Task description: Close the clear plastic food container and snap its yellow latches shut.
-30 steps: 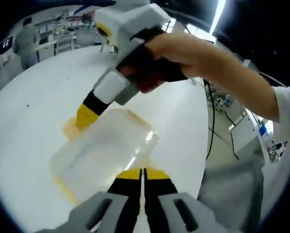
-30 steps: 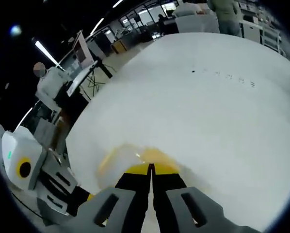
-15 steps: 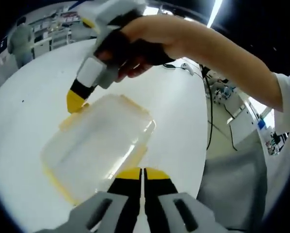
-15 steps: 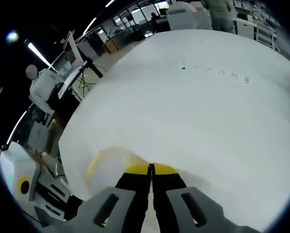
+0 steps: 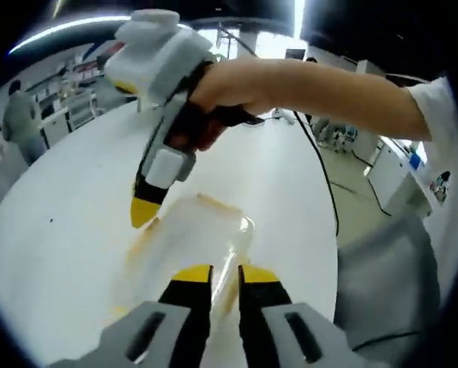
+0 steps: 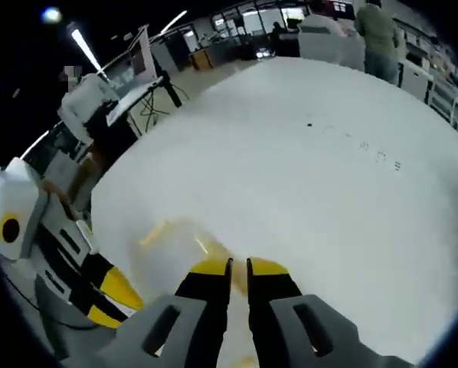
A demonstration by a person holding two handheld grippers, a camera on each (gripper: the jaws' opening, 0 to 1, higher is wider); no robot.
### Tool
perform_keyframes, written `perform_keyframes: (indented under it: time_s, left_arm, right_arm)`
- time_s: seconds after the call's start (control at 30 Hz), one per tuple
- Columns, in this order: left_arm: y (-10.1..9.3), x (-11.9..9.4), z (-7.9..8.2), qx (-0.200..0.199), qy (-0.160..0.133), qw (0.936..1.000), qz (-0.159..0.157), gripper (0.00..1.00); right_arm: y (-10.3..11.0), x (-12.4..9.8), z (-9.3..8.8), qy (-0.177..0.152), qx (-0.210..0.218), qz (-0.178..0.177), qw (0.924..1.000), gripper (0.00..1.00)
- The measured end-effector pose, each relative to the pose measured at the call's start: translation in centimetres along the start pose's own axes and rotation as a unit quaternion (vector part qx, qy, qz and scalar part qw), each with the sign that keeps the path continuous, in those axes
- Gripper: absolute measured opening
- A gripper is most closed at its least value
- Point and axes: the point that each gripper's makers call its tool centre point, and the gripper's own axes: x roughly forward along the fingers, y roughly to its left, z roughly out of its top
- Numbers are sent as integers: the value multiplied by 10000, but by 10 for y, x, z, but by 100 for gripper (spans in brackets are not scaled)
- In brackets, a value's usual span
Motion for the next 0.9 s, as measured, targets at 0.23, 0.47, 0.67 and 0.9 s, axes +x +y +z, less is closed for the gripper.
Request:
perform_keyframes:
  time_s: [0.23, 0.47, 0.67, 0.9]
  left_arm:
    - [7, 6, 2, 796, -23, 9968, 63, 23]
    - [11, 14, -10, 1741, 194, 9844, 151, 35]
    - [7, 19, -17, 1903, 252, 9813, 142, 39]
    - [7, 21, -21, 2006, 298, 9791, 175, 38]
  right_arm:
    - [9, -1, 2, 188, -688, 167, 9973, 15]
    - [16, 2, -5, 610, -956, 505, 9923, 30]
    - [17, 7, -10, 921, -1208, 556, 9868, 36]
    - [20, 14, -12, 1162, -1370, 712, 9811, 39]
